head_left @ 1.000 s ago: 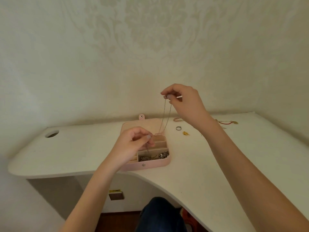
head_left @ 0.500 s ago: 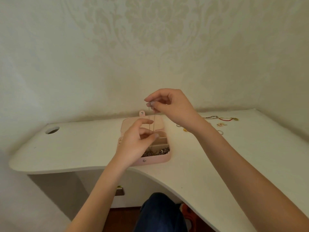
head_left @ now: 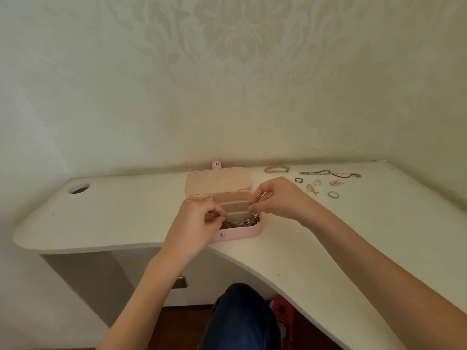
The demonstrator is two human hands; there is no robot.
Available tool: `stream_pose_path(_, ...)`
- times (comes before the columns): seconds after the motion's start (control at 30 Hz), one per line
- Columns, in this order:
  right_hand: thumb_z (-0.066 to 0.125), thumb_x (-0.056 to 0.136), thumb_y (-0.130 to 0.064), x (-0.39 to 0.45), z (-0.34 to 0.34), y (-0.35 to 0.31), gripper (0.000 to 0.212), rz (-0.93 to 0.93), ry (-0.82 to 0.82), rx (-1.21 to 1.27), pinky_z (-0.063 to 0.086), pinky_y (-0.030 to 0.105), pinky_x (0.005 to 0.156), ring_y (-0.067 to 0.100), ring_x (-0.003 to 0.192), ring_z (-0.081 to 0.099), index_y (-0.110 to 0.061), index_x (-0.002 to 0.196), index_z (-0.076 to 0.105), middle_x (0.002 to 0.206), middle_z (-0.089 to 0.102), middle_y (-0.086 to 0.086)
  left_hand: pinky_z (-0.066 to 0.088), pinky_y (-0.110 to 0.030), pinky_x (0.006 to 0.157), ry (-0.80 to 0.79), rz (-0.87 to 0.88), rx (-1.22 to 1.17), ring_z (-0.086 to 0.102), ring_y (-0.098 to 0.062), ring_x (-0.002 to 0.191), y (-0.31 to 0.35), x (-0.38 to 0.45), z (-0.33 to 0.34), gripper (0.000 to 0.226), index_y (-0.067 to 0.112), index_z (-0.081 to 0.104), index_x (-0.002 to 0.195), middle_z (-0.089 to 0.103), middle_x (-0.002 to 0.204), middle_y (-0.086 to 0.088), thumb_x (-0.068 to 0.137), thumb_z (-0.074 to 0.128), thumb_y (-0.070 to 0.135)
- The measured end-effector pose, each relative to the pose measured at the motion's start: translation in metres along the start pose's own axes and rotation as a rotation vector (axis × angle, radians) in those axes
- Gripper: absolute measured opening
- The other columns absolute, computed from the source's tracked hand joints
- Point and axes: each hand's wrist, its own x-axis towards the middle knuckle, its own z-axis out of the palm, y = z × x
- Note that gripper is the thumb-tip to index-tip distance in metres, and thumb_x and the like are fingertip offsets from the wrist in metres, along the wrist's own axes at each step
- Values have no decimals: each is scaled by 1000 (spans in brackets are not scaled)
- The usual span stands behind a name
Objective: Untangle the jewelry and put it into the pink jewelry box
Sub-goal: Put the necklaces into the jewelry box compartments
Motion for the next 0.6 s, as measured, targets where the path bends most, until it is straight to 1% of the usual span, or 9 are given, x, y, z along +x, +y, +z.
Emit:
stream_pose_path(0.03,75,72,-11,0,3,2,17,2,7,-23,45,24,71,10,68,58,-24,65,66,67,67,-1,36,-4,73,-1,12,10,54,-1,78,-2,1,0,13,16,73,74,59,72,15,75,72,3)
stream_pose_path(0.1,76,72,-15,1,9,6,14,1,13,-36,45,24,71,10,70,58,-24,66,66,69,67,-1,40,-18,79,-5,24,21,55,-10,85,-7,2,1,11,17,74,75,62,77,11,75,73,6)
stream_pose_path(0.17,74,74,-15,0,14,8,12,-9,25,-63,43,20,63,8,66,58,-21,68,66,71,69,0,39,-27,87,-26,32,29,54,-14,95,-11,3,3,10,20,76,77,62,83,11,75,74,10)
stream_pose_path(0.27,70,76,-10,-3,16,13,11,-72,93,-126,36,6,47,-2,55,53,-20,71,67,73,68,-1,38,-35,96,-46,43,15,49,-18,107,-14,1,5,8,26,76,82,58,89,23,78,73,20)
stream_pose_path(0.37,68,76,-8,-8,21,16,11,-160,126,-195,35,9,51,-7,51,50,-19,75,69,78,68,-3,35,-33,98,-46,42,9,42,-9,109,-16,-2,6,6,28,76,83,58,96,22,80,71,28)
stream_pose_path(0.43,65,77,-9,-9,25,17,12,-215,161,-287,34,16,58,-1,62,49,-19,83,68,86,64,-1,36,-27,94,-99,30,2,36,4,103,-16,-5,7,12,26,77,84,58,105,20,83,67,32)
stream_pose_path(0.5,64,77,-12,-9,27,18,17,-213,198,-337,38,26,67,10,79,47,-21,92,64,93,54,0,39,-25,92,-140,40,0,39,6,103,-17,-7,9,15,27,77,87,59,111,19,85,65,35)
stream_pose_path(0.53,64,77,-13,-8,27,19,20,-190,199,-332,38,27,67,13,82,47,-22,95,61,94,50,0,41,-25,92,-144,46,-1,43,4,104,-17,-8,10,14,29,76,88,59,113,19,85,64,35)
stream_pose_path(0.6,66,78,-13,-6,25,21,23,-105,151,-229,36,20,60,11,76,47,-21,97,57,90,50,-1,44,-24,92,-156,38,-7,50,4,105,-15,-8,9,14,31,75,92,60,112,20,83,66,35)
